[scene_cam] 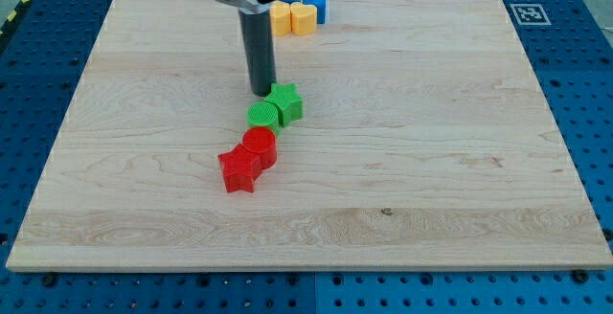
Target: Move your arm below the green star
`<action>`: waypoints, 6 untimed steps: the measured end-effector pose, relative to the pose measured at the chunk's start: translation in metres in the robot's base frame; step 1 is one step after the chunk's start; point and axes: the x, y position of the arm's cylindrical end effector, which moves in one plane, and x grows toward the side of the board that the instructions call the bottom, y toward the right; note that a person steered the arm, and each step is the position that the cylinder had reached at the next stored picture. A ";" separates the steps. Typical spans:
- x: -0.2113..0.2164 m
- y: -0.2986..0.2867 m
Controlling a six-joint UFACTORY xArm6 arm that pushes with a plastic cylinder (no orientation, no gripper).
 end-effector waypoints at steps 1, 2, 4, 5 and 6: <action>0.000 0.013; 0.012 0.045; 0.022 0.145; 0.084 0.174; 0.159 0.152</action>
